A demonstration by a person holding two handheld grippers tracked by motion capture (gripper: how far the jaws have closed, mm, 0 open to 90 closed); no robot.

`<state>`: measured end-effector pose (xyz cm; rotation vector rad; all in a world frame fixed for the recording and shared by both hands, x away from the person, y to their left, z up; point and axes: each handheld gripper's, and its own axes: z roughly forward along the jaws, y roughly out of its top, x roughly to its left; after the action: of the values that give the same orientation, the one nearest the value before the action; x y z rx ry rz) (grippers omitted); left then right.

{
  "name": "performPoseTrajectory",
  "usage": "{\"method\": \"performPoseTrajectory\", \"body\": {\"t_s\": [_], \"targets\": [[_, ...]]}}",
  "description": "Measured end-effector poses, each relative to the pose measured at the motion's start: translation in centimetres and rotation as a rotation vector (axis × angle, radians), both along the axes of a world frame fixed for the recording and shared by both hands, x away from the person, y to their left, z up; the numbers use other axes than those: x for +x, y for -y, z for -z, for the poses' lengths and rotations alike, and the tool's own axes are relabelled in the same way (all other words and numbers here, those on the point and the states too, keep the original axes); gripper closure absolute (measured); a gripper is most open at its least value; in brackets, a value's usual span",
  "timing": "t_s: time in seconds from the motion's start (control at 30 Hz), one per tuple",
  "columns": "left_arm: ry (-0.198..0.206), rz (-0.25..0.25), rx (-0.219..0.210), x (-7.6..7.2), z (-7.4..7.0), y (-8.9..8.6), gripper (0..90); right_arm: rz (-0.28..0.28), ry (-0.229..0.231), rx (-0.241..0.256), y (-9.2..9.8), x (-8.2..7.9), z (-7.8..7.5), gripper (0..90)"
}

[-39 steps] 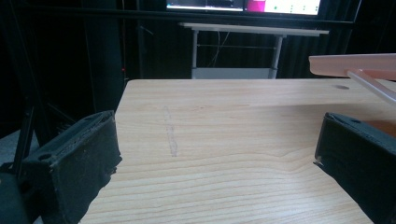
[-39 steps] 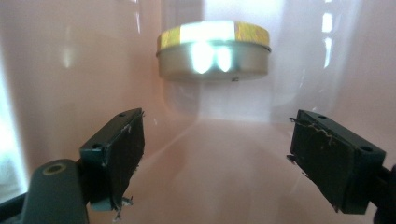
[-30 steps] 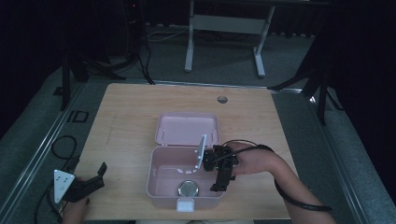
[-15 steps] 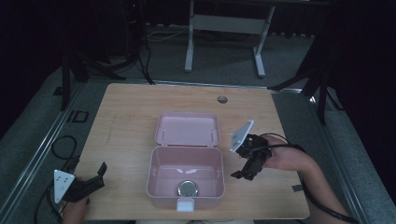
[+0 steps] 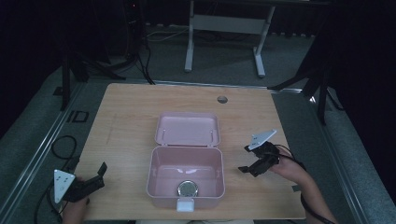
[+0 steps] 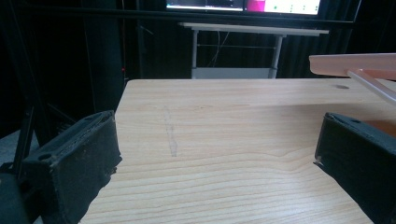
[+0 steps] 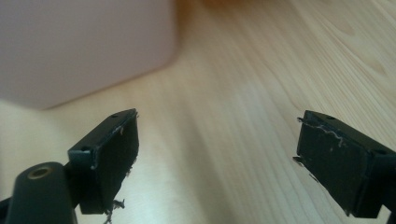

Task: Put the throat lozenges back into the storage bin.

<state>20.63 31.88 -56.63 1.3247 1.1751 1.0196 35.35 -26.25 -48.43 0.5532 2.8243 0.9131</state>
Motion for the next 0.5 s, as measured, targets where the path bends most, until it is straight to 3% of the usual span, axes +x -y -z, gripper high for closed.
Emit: {"method": "performPoseTrajectory", "body": {"t_s": [0.07,0.13,0.23,0.5], "targets": [[0.001,0.0,-0.001,0.0,0.0,0.0,0.3,0.029,0.004,0.015,0.4,0.2,0.6,12.6],[0.0,0.0,0.0,0.0,0.0,0.0,0.3,0.113,0.032,0.056,1.6,0.8,2.2,12.1],[0.0,0.0,0.0,0.0,0.0,0.0,0.3,0.193,0.068,0.087,2.6,1.2,3.5,11.9],[0.0,0.001,-0.003,0.0,0.0,0.0,0.3,0.409,0.171,0.137,4.8,1.7,5.6,11.9]]}}
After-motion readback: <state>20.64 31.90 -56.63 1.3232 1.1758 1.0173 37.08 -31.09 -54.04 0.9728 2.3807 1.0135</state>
